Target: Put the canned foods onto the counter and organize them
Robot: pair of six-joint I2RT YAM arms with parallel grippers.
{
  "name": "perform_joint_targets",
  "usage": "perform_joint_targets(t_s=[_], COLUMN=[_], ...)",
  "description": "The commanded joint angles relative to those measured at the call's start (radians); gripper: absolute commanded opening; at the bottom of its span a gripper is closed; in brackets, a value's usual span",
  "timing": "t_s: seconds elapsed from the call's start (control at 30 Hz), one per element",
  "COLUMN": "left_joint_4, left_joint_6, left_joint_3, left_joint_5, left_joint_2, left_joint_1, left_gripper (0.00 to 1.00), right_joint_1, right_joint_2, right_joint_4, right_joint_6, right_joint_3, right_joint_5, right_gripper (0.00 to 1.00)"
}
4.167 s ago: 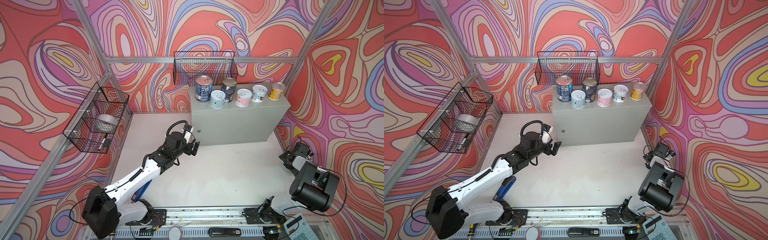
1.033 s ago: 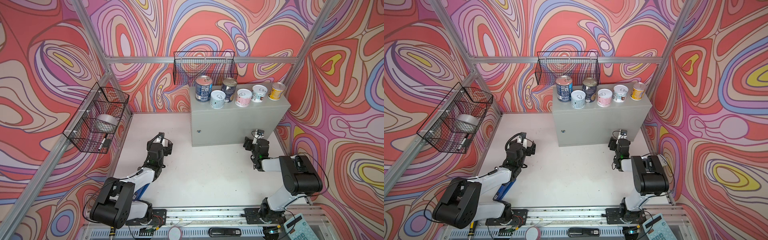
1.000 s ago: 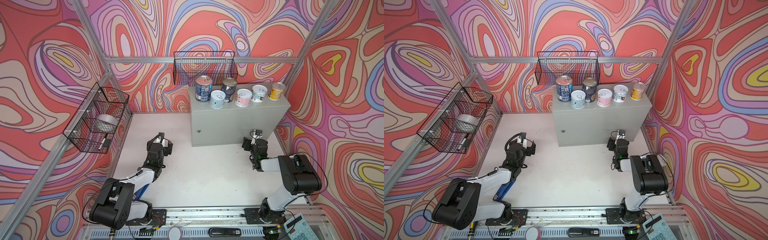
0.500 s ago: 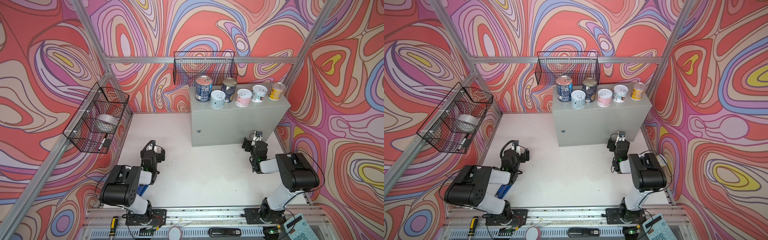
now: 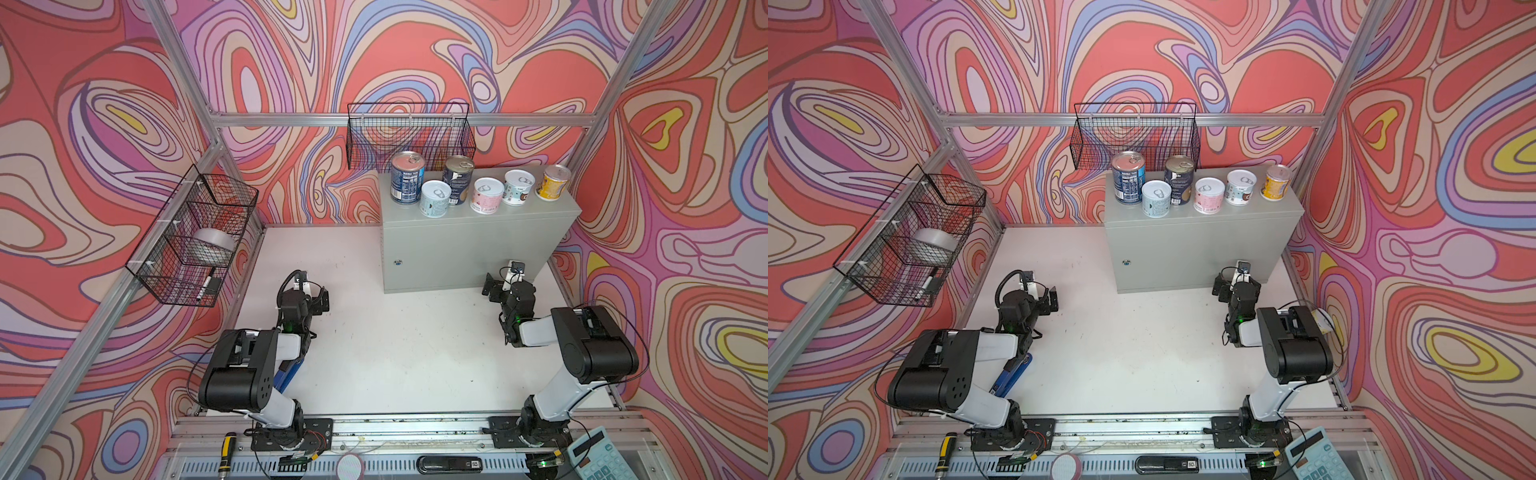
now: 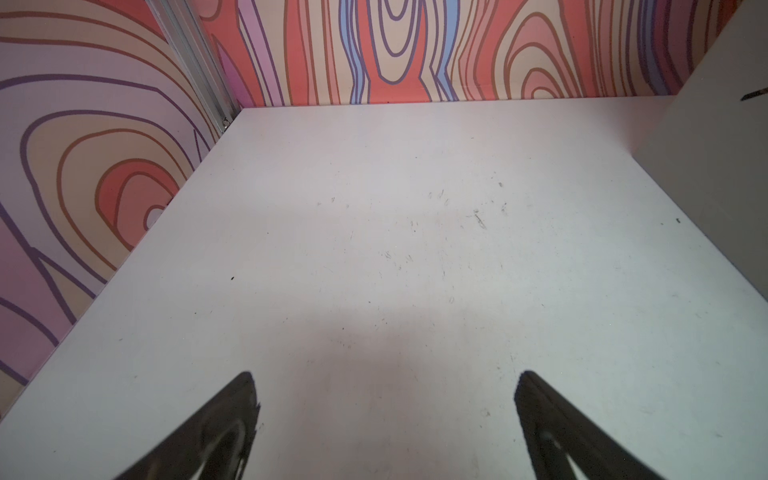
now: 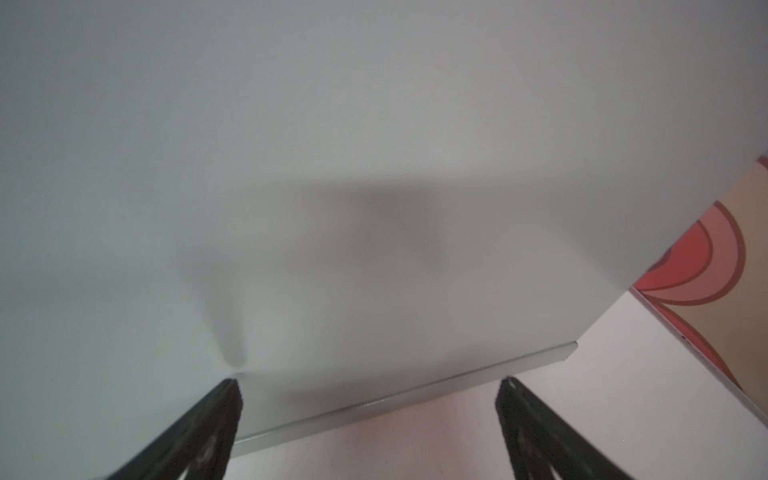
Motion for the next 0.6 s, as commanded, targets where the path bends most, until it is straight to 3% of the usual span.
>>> perform_joint_targets(t_s=[0.0, 0.57], left_joint_4=[0.005, -0.013], left_joint_6=[-0.01, 0.001], left_joint_3=[-0.002, 0.01], left_joint_5=[0.013, 0.049], left_joint_2=[0.0, 0.006], left_joint_1=[0.004, 0.005], left_gripper=[1.0, 1.0], right_joint_1=[-0.002, -0.001], right_joint_2=[0.004, 0.008], right_joint_4=[0.024, 0.013], right_joint_6=[-0.006, -0.006], right_joint_3=[-0.015, -0.007], right_joint_5=[0.001, -0.001], right_gripper=[0.98, 0.99])
